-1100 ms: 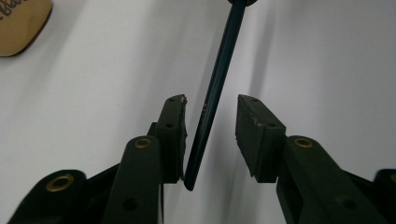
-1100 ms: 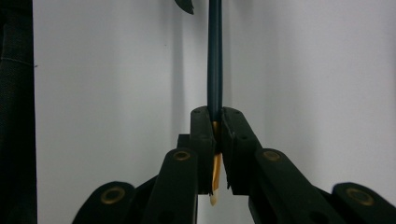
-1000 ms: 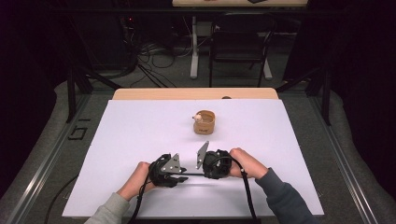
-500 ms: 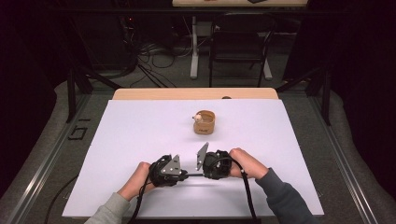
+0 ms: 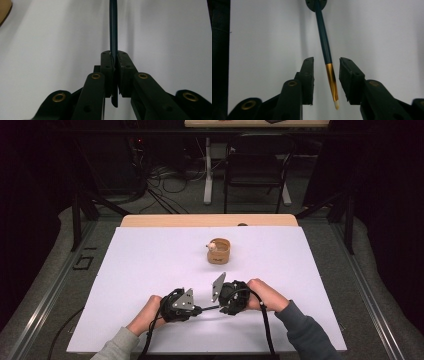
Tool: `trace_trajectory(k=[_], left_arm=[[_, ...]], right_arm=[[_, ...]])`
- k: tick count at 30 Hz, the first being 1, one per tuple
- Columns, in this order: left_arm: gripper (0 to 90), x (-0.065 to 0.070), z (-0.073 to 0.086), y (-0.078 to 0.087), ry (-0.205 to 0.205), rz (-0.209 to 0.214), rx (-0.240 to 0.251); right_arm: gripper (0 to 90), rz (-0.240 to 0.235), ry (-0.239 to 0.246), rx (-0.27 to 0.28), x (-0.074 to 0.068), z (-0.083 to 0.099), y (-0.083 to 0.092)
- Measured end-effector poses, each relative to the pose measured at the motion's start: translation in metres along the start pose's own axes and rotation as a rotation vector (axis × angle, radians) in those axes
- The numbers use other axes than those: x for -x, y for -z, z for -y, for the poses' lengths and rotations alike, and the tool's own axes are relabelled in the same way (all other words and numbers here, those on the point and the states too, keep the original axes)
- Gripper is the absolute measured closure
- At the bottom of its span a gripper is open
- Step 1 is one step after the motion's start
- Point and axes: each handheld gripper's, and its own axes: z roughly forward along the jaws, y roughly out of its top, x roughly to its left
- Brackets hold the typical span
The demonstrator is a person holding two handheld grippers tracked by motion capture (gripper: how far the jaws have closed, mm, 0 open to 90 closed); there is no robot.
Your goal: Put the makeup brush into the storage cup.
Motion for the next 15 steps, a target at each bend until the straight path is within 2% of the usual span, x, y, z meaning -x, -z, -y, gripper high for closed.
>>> trace_trajectory(k=[6,7,10,15], left_arm=[[85.0,-0.003,0.003,0.002,0.041,-0.005,0.028],[85.0,-0.003,0.004,0.002,0.044,-0.008,0.03],[85.0,-0.004,0.005,0.003,0.056,-0.01,0.039],[85.0,-0.005,0.007,0.006,0.077,-0.025,0.053]], right_arm=[[39.9,0.04,-0.061,0.065,0.004,0.007,0.006],[39.0,0.045,-0.073,0.077,0.004,0.008,0.008],[27.5,0.057,-0.099,0.107,0.005,0.013,0.011],[16.6,0.092,-0.157,0.157,0.008,0.023,0.018]])
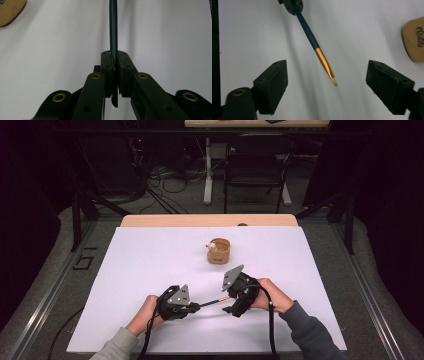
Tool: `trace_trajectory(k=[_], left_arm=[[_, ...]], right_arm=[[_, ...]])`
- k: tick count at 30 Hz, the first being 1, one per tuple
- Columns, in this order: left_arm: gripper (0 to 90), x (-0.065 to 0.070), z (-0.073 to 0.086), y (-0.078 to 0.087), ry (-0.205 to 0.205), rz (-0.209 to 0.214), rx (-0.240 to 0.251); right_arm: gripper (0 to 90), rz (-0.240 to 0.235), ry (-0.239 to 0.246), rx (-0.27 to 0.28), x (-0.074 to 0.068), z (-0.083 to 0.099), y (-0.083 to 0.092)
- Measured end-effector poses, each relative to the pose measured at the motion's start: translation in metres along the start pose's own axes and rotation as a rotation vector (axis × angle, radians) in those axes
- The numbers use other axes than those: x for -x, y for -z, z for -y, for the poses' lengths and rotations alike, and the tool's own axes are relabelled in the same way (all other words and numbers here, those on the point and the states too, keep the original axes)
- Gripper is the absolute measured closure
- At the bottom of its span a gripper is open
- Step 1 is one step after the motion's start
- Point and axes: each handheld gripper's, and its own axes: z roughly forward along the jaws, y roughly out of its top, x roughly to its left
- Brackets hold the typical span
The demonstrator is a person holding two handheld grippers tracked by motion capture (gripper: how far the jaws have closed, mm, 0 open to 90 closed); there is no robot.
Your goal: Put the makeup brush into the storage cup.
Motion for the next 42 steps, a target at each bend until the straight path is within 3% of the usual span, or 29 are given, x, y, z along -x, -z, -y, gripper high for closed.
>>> trace_trajectory(k=[8,17,27,35,42], left_arm=[[85.0,-0.003,0.005,0.005,0.044,-0.024,0.032],[85.0,-0.005,0.008,0.007,0.079,-0.045,0.062],[85.0,-0.007,0.009,0.008,0.116,-0.048,0.096],[85.0,-0.007,0.009,0.007,0.139,-0.058,0.114],[85.0,-0.007,0.01,0.008,0.168,-0.067,0.142]], right_arm=[[11.9,0.044,-0.097,0.079,0.009,0.016,0.01],[0.2,0.042,-0.182,0.12,0.008,0.032,0.005],[0.0,0.055,-0.274,0.215,0.003,0.048,0.003],[0.0,0.096,-0.313,0.254,0.002,0.055,0.005],[0.0,0.074,-0.318,0.27,0.002,0.054,0.0]])
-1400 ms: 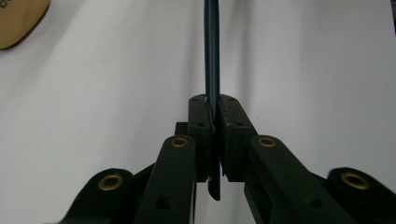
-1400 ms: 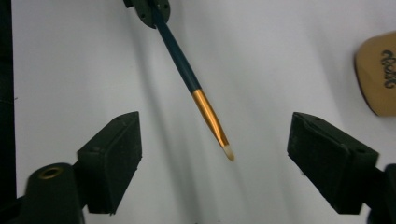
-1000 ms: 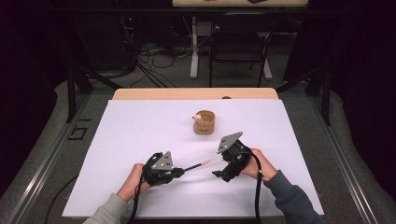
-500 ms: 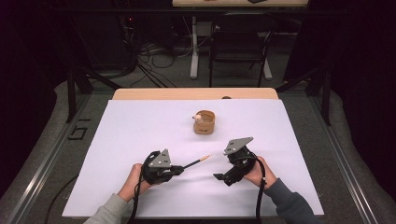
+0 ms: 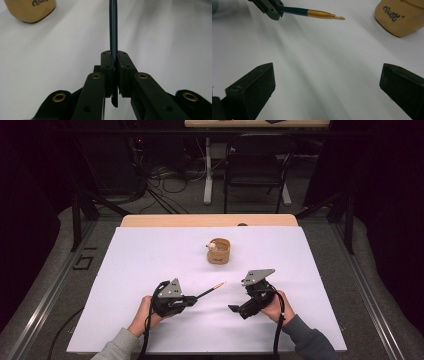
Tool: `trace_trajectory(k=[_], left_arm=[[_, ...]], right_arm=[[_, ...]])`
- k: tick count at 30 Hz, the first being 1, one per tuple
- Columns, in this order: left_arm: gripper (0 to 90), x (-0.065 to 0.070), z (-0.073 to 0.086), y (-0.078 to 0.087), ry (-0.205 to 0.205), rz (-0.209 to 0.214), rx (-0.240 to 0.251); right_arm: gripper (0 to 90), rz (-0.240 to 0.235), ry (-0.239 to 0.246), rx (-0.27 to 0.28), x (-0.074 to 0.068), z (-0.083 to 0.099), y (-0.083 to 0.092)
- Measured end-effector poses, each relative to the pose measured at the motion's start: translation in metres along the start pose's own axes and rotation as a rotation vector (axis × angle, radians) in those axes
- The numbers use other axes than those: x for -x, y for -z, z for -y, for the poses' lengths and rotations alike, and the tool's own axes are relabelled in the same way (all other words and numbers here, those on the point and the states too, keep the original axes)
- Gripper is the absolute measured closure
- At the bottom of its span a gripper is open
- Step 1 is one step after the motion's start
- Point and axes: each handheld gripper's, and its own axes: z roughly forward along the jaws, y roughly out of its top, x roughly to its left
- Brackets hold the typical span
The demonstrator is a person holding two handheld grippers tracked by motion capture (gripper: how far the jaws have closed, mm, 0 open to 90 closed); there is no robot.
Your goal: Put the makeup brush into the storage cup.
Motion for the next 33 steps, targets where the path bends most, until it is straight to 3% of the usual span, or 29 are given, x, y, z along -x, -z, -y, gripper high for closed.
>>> trace_trajectory(k=[3,16,19,20,22,33], left_arm=[[84.9,0.0004,-0.0005,-0.0003,-0.007,-0.007,0.006],[84.9,0.0008,-0.001,-0.0013,0.035,-0.032,0.05],[85.0,0.002,-0.0017,-0.0027,0.049,-0.041,0.057],[85.0,0.0024,-0.0019,-0.0032,0.055,-0.044,0.053],[85.0,0.0032,-0.002,-0.0046,0.07,-0.055,0.056],[85.0,0.0009,-0.0021,-0.0045,0.137,-0.078,0.092]], right_arm=[[0.0,0.002,-0.011,0.01,-0.0001,-0.0001,-0.0016],[0.0,-0.015,-0.054,0.027,-0.0007,-0.0003,-0.0047],[0.0,-0.031,-0.042,0.037,-0.0032,-0.0018,-0.0054],[0.0,-0.034,-0.039,0.009,-0.0035,-0.0033,-0.0039],[0.0,-0.031,-0.056,0.044,-0.0046,-0.003,-0.0066],[0.0,-0.047,-0.107,0.056,-0.0045,-0.0049,-0.0088]])
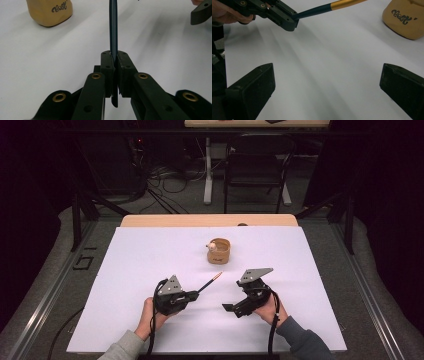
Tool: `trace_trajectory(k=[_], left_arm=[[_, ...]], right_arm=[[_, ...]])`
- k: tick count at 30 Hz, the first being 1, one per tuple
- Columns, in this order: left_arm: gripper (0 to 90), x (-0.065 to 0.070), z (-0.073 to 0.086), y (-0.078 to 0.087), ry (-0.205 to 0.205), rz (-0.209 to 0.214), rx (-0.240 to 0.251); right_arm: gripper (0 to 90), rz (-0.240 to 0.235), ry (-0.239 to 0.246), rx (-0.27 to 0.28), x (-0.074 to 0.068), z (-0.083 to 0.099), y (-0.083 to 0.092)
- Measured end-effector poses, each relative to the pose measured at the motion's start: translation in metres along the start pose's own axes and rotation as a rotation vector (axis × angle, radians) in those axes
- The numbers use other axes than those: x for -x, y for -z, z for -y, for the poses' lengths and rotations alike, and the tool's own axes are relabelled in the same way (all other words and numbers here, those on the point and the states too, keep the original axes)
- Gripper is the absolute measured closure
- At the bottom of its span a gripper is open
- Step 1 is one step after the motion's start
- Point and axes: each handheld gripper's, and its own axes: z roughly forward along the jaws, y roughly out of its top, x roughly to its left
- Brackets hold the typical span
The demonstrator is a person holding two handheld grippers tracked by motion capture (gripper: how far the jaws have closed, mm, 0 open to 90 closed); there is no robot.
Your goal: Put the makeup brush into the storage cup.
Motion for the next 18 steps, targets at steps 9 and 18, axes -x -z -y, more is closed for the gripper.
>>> trace_trajectory(k=[9,18], left_arm=[[85.0,0.002,0.0,-0.003,0.033,-0.015,0.015],[85.0,0.004,-0.001,-0.004,0.101,-0.05,0.065]], right_arm=[[0.0,-0.018,-0.01,0.039,-0.005,-0.006,-0.007],[0.0,0.008,-0.02,0.079,-0.006,-0.014,-0.01]])
